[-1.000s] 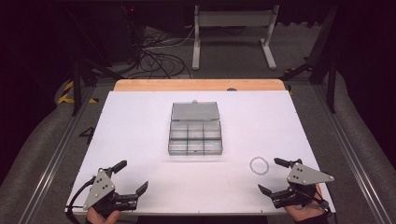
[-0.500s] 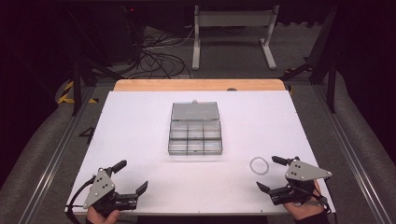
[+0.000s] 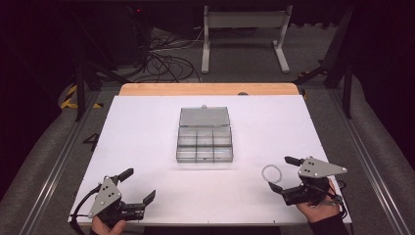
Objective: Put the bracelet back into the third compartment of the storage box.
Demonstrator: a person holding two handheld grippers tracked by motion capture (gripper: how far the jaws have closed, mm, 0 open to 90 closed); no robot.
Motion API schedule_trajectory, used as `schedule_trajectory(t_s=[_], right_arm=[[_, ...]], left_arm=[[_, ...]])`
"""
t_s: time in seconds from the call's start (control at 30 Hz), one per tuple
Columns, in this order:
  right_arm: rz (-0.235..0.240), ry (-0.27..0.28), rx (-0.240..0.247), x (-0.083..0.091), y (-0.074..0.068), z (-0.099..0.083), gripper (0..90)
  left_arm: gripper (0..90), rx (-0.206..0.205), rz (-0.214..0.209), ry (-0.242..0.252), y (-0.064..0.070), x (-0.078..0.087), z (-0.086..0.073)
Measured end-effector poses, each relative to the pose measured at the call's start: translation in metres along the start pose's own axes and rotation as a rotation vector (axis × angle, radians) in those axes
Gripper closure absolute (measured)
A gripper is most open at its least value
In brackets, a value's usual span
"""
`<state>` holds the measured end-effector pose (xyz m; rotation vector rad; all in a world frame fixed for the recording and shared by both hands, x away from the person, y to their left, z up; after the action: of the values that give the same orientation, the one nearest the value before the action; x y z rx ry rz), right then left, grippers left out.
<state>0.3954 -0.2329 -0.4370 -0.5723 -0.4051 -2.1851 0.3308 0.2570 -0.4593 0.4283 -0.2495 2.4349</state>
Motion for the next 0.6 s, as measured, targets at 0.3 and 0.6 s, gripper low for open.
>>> schedule_trajectory(t_s=[0.3,0.6], right_arm=[[-0.004,-0.018,-0.006,-0.004,0.008,0.009,5.0],[-0.017,-0.034,-0.016,-0.004,0.017,0.017,5.0]], left_arm=[[5.5,0.000,0.003,0.000,0.000,0.000,0.000],[5.3,0.005,0.003,-0.004,0.000,0.000,0.000]])
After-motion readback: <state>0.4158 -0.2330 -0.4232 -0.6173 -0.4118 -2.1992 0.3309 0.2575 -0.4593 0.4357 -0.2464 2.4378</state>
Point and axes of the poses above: each handheld gripper's, and its own axes: x roughly backward along the jaws, z roughly out of its top, y roughly to its right, the point moved 2 cm from there along -x, roughly forward along the jaws, and after that the axes turned 2 degrees about -y, right-handed, at the moved point
